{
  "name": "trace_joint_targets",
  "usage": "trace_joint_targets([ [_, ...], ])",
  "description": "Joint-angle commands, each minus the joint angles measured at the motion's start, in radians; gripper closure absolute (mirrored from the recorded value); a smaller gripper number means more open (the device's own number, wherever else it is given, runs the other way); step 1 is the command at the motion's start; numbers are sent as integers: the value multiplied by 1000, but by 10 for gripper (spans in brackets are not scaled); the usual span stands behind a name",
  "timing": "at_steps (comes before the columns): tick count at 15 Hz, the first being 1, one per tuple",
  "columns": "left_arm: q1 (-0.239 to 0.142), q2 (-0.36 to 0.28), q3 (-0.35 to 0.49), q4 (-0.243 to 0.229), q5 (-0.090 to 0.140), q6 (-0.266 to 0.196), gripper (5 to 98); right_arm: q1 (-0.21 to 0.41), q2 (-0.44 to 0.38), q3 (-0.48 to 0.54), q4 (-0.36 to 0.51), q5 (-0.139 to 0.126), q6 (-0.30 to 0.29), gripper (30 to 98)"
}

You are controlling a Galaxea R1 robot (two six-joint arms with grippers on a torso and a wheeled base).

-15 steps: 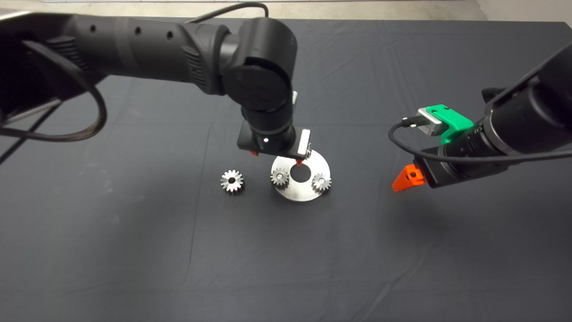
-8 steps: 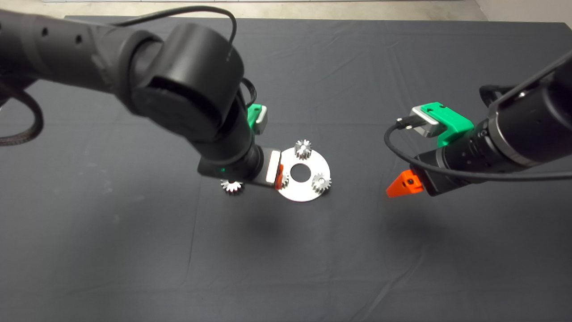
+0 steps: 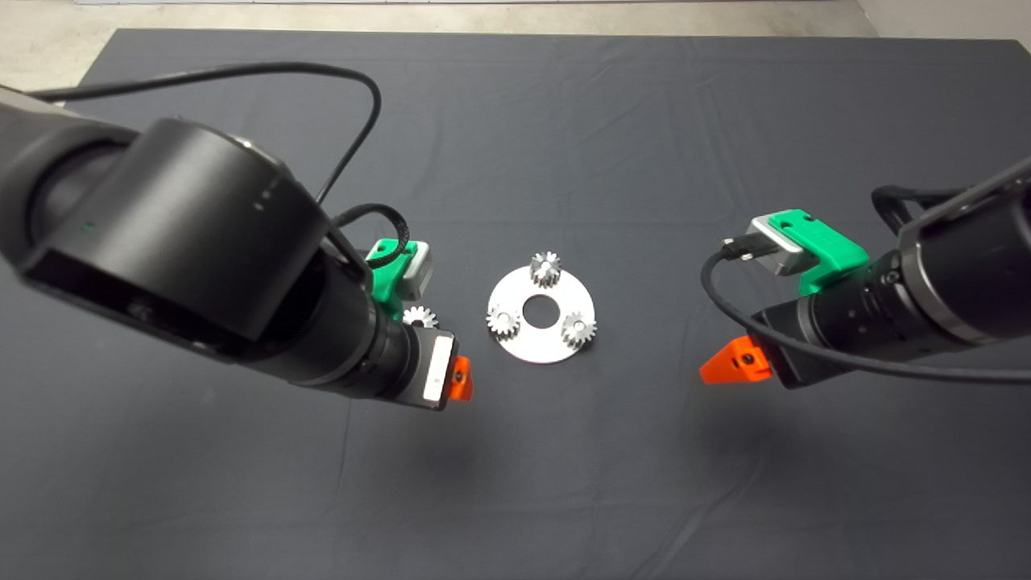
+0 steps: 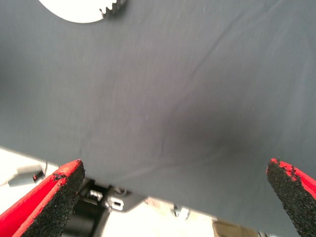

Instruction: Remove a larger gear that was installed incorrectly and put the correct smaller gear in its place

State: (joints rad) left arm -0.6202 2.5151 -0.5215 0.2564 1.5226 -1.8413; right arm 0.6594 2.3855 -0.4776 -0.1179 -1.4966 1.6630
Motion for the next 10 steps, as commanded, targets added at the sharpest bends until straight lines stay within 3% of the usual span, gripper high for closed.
trace_joint_targets([
  [1,-32,-3,40,-25,-35,-45,152,23,2,49,26,1,42,308],
  [5,-32,-5,44,-29,-45,-53,152,23,-7,78,41,-4,49,308],
  [10,-30,-7,63,-99,-42,-84,152,19,3,116,43,-1,84,308],
])
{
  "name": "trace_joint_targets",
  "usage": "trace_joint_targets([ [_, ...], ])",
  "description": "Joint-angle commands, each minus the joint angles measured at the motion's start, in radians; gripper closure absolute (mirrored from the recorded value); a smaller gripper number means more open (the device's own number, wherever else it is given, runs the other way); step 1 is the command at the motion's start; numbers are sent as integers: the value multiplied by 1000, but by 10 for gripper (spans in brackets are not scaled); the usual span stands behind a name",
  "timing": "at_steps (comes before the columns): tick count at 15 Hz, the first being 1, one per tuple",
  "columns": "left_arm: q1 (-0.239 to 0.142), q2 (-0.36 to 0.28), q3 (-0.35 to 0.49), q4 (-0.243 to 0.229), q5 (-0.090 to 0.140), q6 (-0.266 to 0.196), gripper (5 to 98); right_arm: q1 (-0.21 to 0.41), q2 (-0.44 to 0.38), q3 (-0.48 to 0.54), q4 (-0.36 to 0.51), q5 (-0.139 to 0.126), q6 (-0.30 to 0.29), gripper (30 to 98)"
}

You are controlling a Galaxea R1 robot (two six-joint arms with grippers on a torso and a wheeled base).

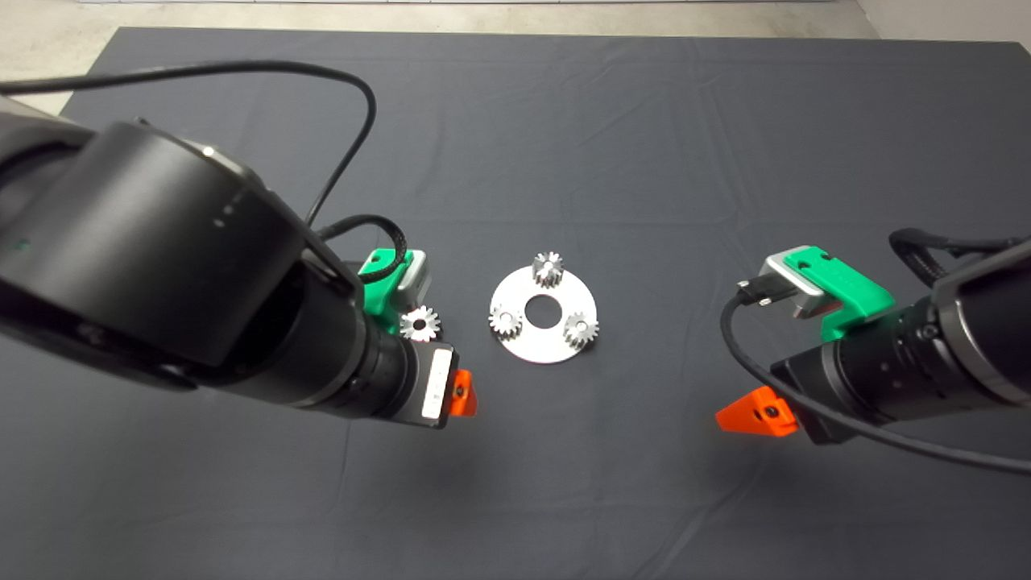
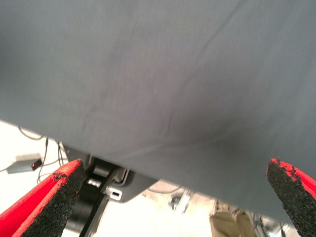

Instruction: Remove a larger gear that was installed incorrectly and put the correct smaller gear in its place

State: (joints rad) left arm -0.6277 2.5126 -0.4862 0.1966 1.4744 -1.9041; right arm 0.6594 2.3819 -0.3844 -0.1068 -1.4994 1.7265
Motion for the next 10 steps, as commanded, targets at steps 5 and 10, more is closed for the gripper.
trace_joint_targets([
  [5,-23,10,106,-88,15,-147,152,-6,32,36,42,5,58,308],
  [10,-23,17,108,-128,6,-157,152,-73,115,33,38,4,92,308],
])
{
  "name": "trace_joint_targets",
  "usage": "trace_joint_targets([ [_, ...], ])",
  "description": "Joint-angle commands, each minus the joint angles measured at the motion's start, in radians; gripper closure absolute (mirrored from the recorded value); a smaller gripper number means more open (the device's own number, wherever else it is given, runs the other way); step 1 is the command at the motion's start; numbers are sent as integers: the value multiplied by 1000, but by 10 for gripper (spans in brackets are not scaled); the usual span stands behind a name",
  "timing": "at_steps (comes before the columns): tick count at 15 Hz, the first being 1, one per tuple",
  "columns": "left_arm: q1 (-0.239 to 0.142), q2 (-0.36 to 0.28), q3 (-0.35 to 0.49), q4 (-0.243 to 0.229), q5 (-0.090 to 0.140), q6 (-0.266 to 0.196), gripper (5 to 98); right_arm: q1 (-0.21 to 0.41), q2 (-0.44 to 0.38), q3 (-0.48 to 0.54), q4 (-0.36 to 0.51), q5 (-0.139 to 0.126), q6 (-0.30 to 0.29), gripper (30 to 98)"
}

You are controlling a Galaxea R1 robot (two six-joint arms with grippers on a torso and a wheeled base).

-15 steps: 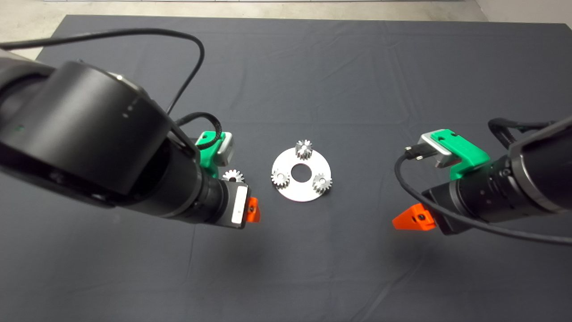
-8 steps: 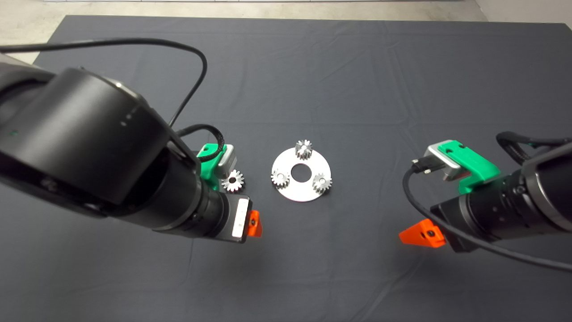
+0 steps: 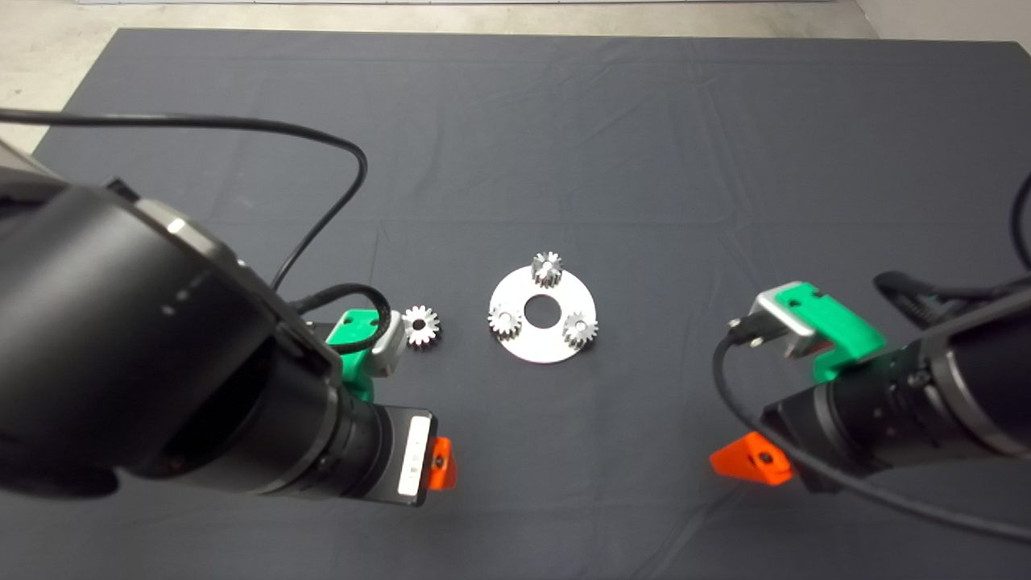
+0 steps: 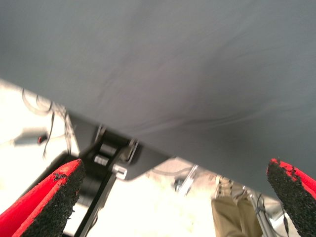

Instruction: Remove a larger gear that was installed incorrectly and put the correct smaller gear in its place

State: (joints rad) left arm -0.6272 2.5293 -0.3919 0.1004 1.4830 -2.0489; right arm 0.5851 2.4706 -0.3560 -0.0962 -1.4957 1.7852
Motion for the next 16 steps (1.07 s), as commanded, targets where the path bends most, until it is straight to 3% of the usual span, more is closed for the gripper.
trace_joint_targets([
  [1,-23,1,13,-30,-3,-29,152,-1,29,5,27,0,40,308],
  [7,-23,9,13,-28,-23,-37,152,-1,58,6,26,5,63,308],
  [16,-23,10,15,-28,-23,-36,152,2,45,6,27,2,63,308],
])
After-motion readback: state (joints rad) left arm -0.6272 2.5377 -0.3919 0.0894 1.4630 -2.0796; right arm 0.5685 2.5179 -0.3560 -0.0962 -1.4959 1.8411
